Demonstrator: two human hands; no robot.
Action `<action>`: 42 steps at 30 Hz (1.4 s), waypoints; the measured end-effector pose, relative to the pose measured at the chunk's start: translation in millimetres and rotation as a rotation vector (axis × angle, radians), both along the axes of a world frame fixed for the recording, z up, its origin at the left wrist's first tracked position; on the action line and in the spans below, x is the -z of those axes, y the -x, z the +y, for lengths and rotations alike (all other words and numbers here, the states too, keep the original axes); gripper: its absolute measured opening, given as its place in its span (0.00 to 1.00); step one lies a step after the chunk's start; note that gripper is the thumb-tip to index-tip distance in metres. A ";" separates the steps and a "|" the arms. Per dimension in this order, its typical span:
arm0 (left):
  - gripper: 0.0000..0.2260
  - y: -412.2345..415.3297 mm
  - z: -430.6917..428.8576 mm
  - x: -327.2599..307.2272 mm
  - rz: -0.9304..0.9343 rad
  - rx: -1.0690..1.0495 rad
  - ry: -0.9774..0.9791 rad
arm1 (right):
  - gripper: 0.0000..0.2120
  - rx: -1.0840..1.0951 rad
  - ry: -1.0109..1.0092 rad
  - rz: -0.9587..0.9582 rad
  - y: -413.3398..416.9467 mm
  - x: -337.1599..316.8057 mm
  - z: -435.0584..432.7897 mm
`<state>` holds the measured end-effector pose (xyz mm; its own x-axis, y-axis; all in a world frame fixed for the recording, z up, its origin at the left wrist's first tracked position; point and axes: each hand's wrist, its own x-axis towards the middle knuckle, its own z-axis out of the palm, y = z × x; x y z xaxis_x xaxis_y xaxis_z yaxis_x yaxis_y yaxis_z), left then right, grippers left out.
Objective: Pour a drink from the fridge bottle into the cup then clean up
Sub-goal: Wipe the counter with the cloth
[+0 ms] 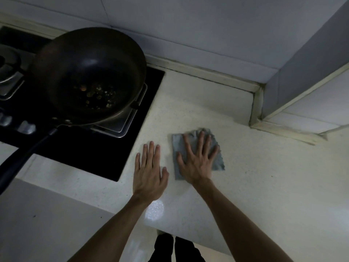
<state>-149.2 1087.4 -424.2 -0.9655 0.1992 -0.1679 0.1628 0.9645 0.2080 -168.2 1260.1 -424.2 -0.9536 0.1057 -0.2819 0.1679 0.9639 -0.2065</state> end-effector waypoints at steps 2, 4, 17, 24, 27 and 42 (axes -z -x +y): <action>0.34 0.5 -0.5 0.6 0.007 0.005 0.015 | 0.36 -0.032 0.020 0.026 -2.8 0.0 11.2; 0.34 0.5 0.3 1.2 0.022 0.007 0.019 | 0.36 -0.004 0.036 0.048 -8.7 1.0 34.8; 0.34 0.2 3.7 3.5 0.023 0.003 0.046 | 0.39 0.461 -0.017 0.007 -63.5 -3.1 134.1; 0.34 0.6 3.8 0.2 0.027 0.013 0.033 | 0.35 0.116 0.009 0.025 -15.5 -4.8 21.1; 0.33 0.3 2.4 1.8 0.024 0.026 0.043 | 0.34 -0.048 0.008 0.046 -5.5 -4.8 -12.2; 0.34 0.0 2.1 2.8 0.025 0.020 0.067 | 0.37 0.051 0.010 0.045 -40.4 -5.0 82.6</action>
<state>-149.2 1089.5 -427.0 -0.9654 0.2079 -0.1572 0.1869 0.9726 0.1386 -127.8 1342.7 -419.2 -0.9589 0.1517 -0.2399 0.2069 0.9522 -0.2248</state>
